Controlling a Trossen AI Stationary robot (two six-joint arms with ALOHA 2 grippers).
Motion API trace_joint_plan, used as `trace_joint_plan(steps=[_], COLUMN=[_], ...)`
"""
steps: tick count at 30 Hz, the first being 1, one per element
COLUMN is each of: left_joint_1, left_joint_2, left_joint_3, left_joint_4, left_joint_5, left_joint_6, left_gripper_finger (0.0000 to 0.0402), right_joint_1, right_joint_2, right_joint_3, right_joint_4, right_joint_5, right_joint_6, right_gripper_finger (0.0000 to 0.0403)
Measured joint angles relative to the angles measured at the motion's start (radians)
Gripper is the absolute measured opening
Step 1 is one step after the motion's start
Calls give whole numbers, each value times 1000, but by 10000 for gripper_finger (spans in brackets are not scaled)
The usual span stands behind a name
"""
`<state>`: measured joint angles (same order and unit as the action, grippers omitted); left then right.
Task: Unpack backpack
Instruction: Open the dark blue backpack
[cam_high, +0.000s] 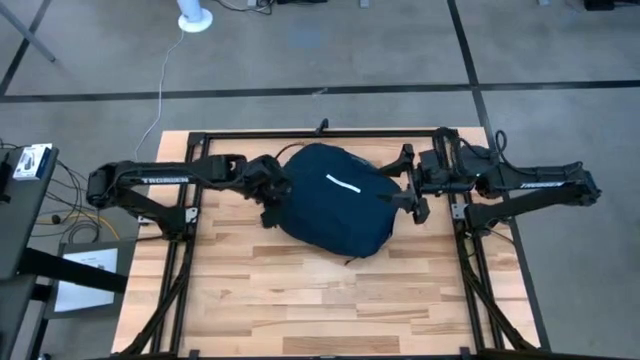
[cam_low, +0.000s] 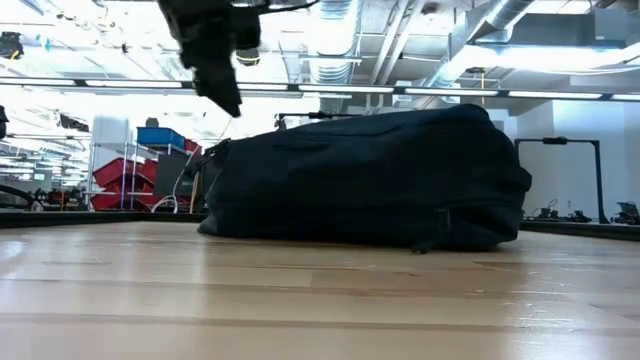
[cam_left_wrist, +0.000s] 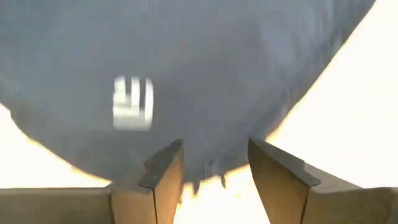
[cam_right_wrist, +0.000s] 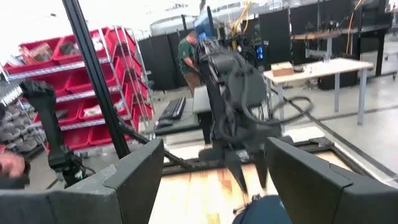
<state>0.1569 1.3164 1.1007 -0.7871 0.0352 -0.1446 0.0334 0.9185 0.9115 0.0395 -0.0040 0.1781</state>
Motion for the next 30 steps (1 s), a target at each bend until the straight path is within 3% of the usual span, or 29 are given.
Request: trace_joint_plan(steps=[3,7,14,17,22,24,27,30], left_joint_1=[-20,-58,-51,-8,55,93,210,337], left_joint_2=[-43,-137,-324,-362,-367,-367,-356,-303], left_joint_3=[-14,-93,-386,-499,-529,-517,-507,-509], left_joint_4=[-89,-45,215,350,470,506,526,560], left_joint_5=[-16,-38,-147,-187,-187,-187,-157,41], left_joint_6=[-18,-18,-28,-3,89,60,-126,-229], left_gripper_finger=[166,163,162,161,161,162,168,179], right_joint_1=[-2,7,13,10,11,19,32,46], right_joint_2=[36,110,269,337,424,443,461,466], right_joint_3=[0,0,-1,-1,-3,-3,-2,-2], right_joint_4=[15,74,133,42,-17,0,10,-2], right_joint_5=[0,0,0,1,3,4,3,3], right_joint_6=[0,-6,-71,-67,54,80,92,92], right_gripper_finger=[270,270,270,270,270,270,270,270])
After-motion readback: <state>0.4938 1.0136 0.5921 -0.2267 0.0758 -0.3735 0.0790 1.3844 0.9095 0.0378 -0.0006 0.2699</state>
